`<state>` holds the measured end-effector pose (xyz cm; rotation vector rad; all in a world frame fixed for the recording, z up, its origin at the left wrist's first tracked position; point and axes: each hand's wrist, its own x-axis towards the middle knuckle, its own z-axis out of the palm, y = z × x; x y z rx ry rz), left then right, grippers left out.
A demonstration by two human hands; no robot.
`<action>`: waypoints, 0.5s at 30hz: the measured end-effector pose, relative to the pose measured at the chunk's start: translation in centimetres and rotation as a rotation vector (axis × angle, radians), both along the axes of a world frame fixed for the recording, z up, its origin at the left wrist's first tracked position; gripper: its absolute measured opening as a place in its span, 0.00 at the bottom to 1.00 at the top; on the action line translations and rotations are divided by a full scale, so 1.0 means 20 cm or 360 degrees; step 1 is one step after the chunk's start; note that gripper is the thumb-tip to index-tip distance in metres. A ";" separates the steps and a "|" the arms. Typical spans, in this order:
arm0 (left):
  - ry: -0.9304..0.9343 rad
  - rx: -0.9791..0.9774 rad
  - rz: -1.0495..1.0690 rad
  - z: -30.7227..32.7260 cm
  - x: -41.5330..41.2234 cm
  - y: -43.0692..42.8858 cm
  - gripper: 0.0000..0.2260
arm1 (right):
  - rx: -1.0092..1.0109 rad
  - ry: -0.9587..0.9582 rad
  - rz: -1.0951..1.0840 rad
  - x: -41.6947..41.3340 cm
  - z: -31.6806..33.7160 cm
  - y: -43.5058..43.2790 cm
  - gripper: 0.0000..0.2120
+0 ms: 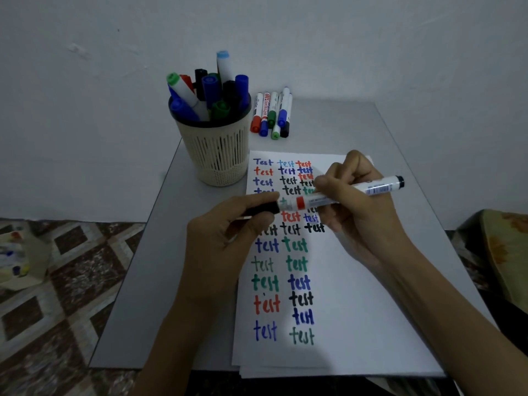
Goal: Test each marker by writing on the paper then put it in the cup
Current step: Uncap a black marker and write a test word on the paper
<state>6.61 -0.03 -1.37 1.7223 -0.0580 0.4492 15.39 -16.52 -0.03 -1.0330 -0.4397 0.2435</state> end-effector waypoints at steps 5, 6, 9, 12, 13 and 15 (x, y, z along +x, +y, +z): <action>0.0075 -0.0192 -0.0004 0.01 -0.01 -0.02 0.12 | -0.0024 0.0040 0.0059 -0.01 -0.01 0.03 0.16; 0.0060 -0.0189 0.0020 0.01 -0.01 -0.01 0.12 | -0.0020 0.0052 0.0070 -0.01 -0.01 0.03 0.15; -0.0021 -0.0081 0.0113 0.00 -0.01 0.00 0.11 | -0.0002 0.0089 0.0094 -0.02 -0.02 0.04 0.15; -0.0175 0.0107 0.0198 -0.01 -0.01 -0.01 0.11 | 0.0028 0.0145 0.0120 -0.03 -0.02 0.06 0.15; -0.0232 0.0182 0.0223 -0.01 -0.01 -0.01 0.10 | 0.0040 0.0162 0.0131 -0.03 -0.01 0.06 0.15; -0.0337 0.0333 0.0262 0.00 -0.01 0.00 0.10 | 0.0044 0.0198 0.0142 -0.04 -0.01 0.07 0.15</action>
